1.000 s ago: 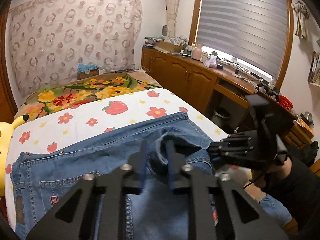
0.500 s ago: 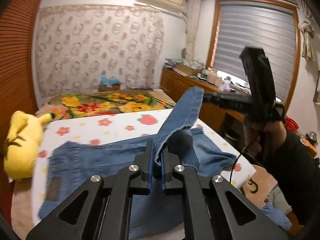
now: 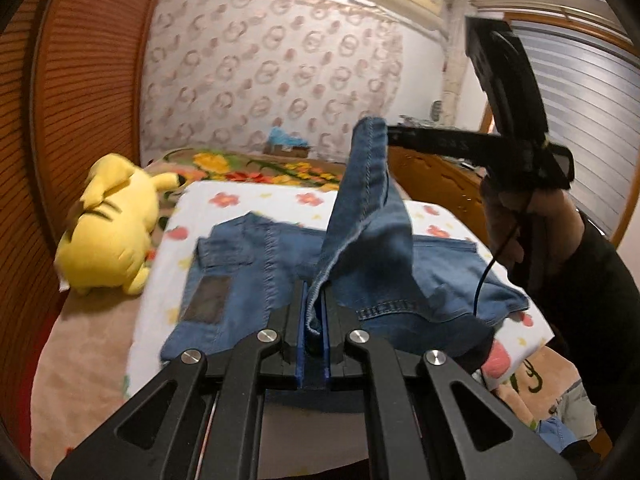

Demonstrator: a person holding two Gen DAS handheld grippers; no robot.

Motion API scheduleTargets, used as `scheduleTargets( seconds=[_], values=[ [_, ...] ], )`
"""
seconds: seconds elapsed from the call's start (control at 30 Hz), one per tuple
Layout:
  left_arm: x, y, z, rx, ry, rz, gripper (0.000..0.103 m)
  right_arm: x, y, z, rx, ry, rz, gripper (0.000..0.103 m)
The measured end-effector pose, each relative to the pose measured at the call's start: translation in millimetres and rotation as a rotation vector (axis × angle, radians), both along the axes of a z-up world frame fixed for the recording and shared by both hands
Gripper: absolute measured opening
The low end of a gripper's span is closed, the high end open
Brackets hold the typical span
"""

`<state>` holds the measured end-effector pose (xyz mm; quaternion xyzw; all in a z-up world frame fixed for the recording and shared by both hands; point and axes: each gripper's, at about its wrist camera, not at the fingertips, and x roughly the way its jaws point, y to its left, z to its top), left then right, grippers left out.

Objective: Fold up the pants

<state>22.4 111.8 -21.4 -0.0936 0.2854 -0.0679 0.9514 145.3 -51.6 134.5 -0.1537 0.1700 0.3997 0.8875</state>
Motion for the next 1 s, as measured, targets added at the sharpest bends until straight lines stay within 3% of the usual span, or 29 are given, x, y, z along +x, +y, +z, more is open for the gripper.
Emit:
scheduleTargets(
  seconds=[0.27,0.33,0.37,0.4,0.43,0.53,0.8,0.9,1.0],
  values=[
    [9,19,-31,0.011,0.105,0.058,0.011,28,37,-9,-0.073,0.098,-0.003,0.007],
    [8,22,-34,0.028,0.112,0.074,0.026,32,44,-11,-0.104,0.122,0.002,0.02],
    [7,23,-34,0.033,0.111,0.081,0.029,33,44,-12,-0.117,0.115,-0.007,0.034],
    [6,25,-34,0.032,0.107,0.081,0.036,33,43,-12,-0.122,0.109,-0.011,0.041],
    [5,26,-33,0.028,0.101,0.08,0.043,34,43,-10,-0.125,0.108,-0.011,0.041],
    [3,27,-29,0.026,0.082,0.089,0.043,32,38,-3,-0.118,0.111,-0.022,0.042],
    [12,14,-27,0.038,0.045,0.047,0.043,1,-26,2,-0.048,0.109,-0.059,0.044],
    [17,5,-27,0.054,0.052,0.042,0.043,2,-29,5,-0.052,0.143,-0.057,0.052],
    [21,-3,-28,0.072,0.065,0.034,0.043,5,-18,-2,-0.074,0.186,-0.02,0.053]
  ],
)
